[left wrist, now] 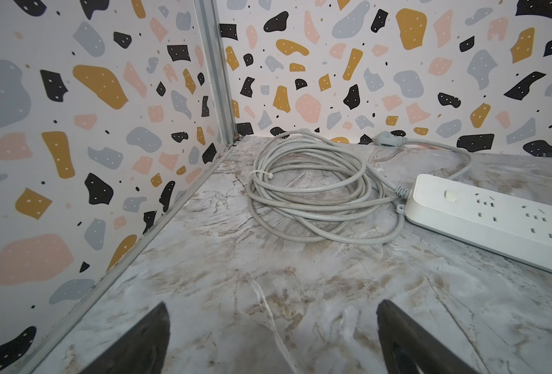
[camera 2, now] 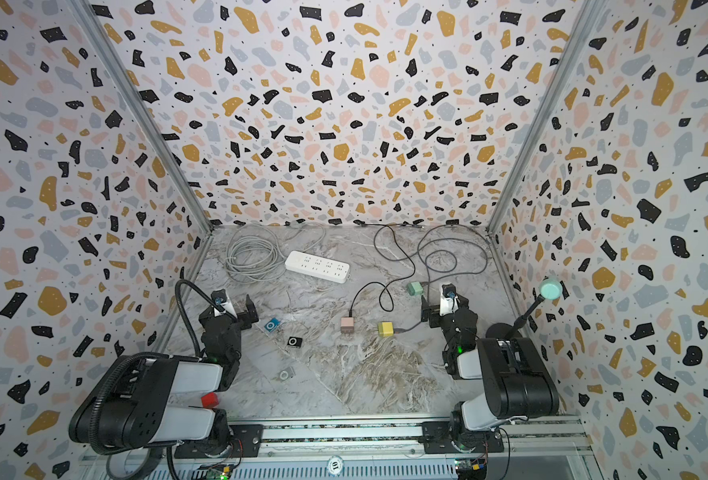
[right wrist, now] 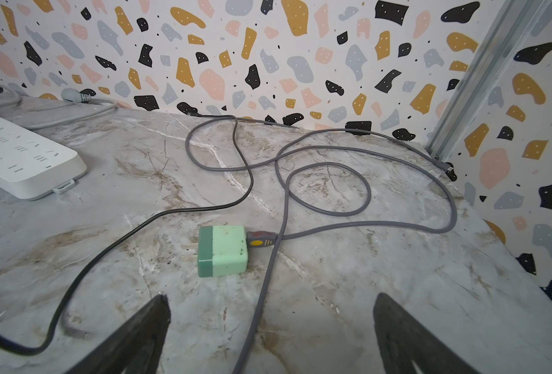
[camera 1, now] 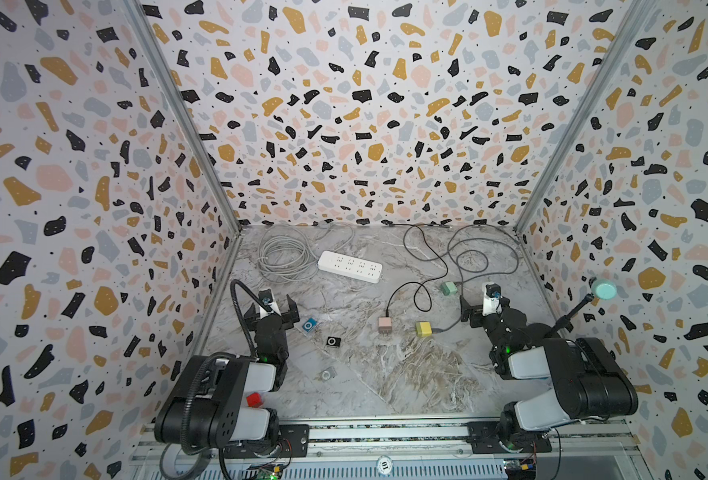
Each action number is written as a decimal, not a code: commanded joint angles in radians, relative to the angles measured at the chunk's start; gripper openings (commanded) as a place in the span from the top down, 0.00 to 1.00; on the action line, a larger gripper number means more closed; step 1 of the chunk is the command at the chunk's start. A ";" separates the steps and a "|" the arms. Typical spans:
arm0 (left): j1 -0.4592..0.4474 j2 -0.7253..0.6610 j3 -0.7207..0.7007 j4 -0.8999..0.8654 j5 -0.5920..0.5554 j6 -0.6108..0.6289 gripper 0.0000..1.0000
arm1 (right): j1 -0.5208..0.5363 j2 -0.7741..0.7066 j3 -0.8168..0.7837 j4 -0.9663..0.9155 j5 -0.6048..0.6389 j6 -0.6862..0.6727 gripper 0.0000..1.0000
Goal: Charge mp3
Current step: Adjust the socket at the center of the board.
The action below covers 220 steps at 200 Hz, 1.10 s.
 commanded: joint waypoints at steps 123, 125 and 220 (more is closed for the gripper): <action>-0.005 0.007 0.019 0.055 0.005 0.011 0.00 | -0.010 -0.003 0.021 0.013 -0.011 0.001 0.01; -0.005 0.007 0.019 0.055 0.005 0.012 0.01 | -0.010 -0.004 0.022 0.013 -0.012 0.002 0.01; -0.007 -0.369 0.514 -0.868 0.108 -0.222 0.00 | 0.172 -0.318 0.527 -1.039 0.119 0.140 0.07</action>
